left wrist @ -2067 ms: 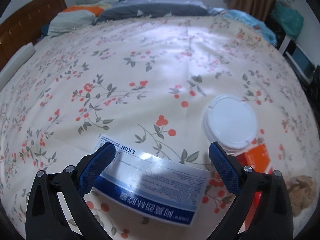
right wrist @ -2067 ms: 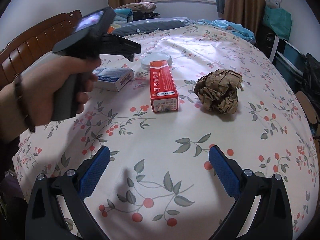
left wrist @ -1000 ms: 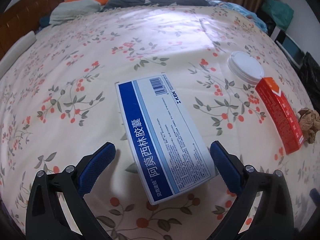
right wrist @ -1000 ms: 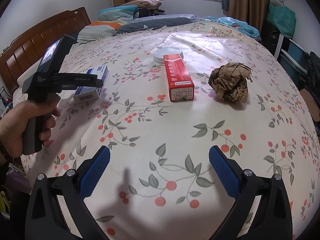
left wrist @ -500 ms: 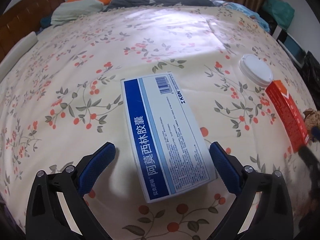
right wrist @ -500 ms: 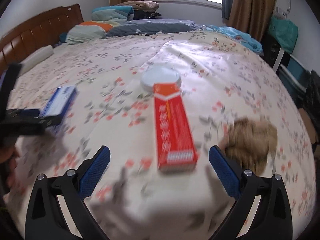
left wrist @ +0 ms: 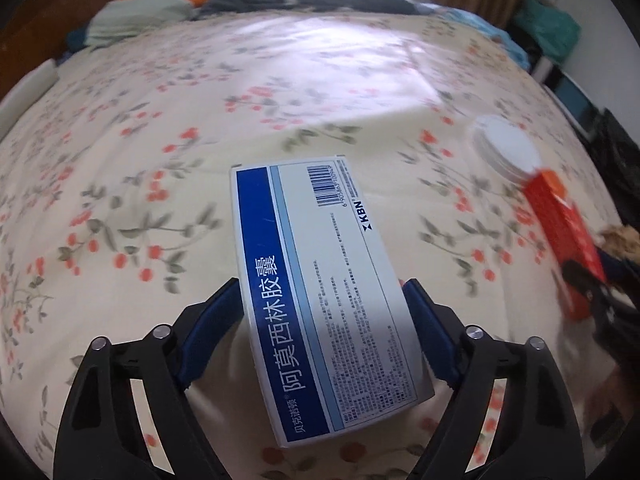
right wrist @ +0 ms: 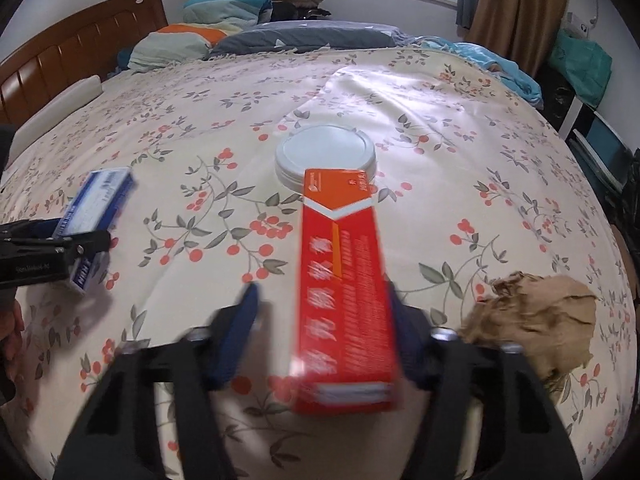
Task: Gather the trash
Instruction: 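Grasp the red ointment box with the right tool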
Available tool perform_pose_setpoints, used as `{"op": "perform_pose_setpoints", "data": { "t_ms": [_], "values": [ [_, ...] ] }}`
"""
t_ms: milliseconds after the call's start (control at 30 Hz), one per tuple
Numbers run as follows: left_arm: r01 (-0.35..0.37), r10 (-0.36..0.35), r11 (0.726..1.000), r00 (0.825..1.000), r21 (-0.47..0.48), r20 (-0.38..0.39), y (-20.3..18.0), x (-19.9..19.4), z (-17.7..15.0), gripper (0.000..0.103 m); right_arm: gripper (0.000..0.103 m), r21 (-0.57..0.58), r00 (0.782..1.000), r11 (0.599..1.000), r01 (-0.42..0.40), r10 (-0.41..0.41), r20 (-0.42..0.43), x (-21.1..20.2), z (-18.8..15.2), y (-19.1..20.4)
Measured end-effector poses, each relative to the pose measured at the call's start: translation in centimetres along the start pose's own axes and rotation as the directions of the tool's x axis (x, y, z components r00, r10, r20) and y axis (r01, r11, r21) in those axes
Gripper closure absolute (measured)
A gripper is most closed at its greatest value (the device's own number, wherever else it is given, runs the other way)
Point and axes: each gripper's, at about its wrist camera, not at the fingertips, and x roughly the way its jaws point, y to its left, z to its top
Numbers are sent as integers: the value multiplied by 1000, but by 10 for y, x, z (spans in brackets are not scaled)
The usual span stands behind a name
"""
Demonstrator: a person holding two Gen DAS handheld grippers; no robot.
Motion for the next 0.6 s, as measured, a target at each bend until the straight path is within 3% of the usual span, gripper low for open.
{"op": "perform_pose_setpoints", "data": {
  "t_ms": [300, 600],
  "values": [
    [103, -102, 990, 995, 97, -15, -41, -25, -40, 22, 61, -8, 995, 995, -98, 98, 15, -40, -37, 16],
    [137, -128, 960, 990, 243, -54, -88, -60, -107, 21, 61, 9, 997, 997, -77, 77, -7, -83, -97, 24]
  ]
}}
